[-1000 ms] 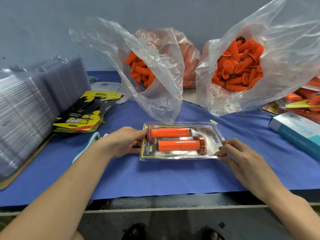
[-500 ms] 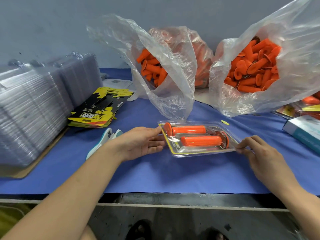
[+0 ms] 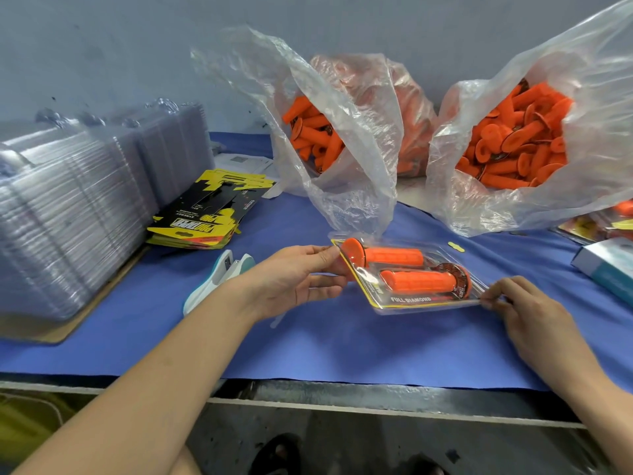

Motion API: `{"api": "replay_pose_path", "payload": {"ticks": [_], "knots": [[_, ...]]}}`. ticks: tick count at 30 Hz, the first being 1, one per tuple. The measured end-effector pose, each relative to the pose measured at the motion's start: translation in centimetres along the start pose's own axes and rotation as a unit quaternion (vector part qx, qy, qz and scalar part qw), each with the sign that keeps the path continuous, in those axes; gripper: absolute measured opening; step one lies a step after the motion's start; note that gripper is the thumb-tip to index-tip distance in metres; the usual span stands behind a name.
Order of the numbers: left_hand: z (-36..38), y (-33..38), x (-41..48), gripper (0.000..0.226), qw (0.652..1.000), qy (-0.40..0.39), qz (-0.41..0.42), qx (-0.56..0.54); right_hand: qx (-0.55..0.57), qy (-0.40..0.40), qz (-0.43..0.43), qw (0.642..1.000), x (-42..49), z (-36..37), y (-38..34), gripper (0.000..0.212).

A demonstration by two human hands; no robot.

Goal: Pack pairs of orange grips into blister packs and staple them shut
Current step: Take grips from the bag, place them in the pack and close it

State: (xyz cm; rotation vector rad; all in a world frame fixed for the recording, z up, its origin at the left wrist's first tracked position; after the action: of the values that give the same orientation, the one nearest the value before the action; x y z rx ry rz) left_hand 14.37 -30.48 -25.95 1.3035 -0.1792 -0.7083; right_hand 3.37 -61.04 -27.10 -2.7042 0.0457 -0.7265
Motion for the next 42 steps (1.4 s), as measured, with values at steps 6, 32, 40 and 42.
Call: {"api": "replay_pose_path", "payload": {"ticks": [6,32,40,42], "knots": [[-0.7,-0.6,0.5,0.03,0.984,0.121,-0.029,0.13,-0.05,0.021,-0.027,0.998,-0.3,-0.2,-0.6,0.03],[-0.7,0.4,-1.7,0.027,0.583,0.099,0.379,0.712,-0.102,0.045,-0.085,0.99,-0.6,-0.5,-1.8,0.021],[-0.3,0.7,-1.5,0.015,0.491,0.089,0.461,0.734,-0.097,0.041,-0.089,0.99,-0.6,-0.7,-1.6,0.02],[-0.3,0.7,-1.6,0.014,0.491,0.091,0.464,0.732,-0.096,0.041,-0.096,0.99,-0.7,-0.7,-1.8,0.017]]}}
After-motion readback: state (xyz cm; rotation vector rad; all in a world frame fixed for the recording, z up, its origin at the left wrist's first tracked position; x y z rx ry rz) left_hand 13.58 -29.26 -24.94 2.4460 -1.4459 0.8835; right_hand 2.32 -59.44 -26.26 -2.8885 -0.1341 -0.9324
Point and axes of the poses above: each hand's wrist, its own x-axis towards the middle knuckle, its own z-axis out of the palm, y = z × x, the point moved 4 cm from there along x, towards the middle knuckle, and after that the axes turned 2 degrees about -z, right-handed, at the moved point
